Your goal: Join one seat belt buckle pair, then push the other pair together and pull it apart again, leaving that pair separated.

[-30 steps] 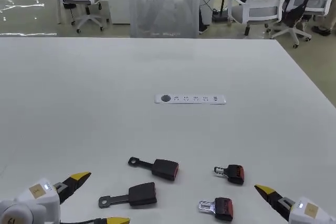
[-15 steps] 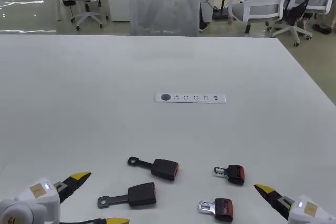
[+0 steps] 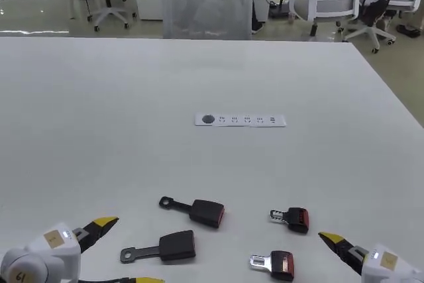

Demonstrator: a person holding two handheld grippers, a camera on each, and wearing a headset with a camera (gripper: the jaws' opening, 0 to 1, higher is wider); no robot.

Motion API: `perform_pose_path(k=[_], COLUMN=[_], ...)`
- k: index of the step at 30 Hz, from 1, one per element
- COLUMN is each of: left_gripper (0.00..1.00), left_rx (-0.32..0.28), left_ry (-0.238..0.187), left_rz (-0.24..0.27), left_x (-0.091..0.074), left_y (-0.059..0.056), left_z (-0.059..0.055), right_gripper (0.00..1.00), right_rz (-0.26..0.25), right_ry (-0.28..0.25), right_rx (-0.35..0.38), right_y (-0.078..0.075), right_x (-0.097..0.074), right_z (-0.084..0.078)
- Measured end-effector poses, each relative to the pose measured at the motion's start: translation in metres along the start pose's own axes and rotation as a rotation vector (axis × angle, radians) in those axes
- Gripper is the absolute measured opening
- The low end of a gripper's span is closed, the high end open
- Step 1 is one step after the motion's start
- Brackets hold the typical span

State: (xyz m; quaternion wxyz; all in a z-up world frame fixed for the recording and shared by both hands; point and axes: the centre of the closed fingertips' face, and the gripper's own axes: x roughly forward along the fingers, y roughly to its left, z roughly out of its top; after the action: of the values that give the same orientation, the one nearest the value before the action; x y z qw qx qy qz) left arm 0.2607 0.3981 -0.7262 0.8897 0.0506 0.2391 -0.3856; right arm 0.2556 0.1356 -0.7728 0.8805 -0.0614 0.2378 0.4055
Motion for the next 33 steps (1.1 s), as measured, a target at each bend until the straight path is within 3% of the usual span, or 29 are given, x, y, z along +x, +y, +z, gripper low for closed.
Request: perform_pose_path(k=[17, 33], left_gripper=[0.90, 0.81], left_rx=[-0.004, 0.021], left_ry=[0.065, 0.156], left_rz=[-0.030, -0.102], left_x=[0.022, 0.056], left_y=[0.007, 0.016], left_z=[-0.012, -0.035], right_gripper=[0.91, 0.78], right_rz=[0.056, 0.162], right_ry=[0.064, 0.196], right_rx=[-0.018, -0.075], right_y=[-0.009, -0.012], right_x=[0.022, 0.047], right_z=[-0.008, -0.033])
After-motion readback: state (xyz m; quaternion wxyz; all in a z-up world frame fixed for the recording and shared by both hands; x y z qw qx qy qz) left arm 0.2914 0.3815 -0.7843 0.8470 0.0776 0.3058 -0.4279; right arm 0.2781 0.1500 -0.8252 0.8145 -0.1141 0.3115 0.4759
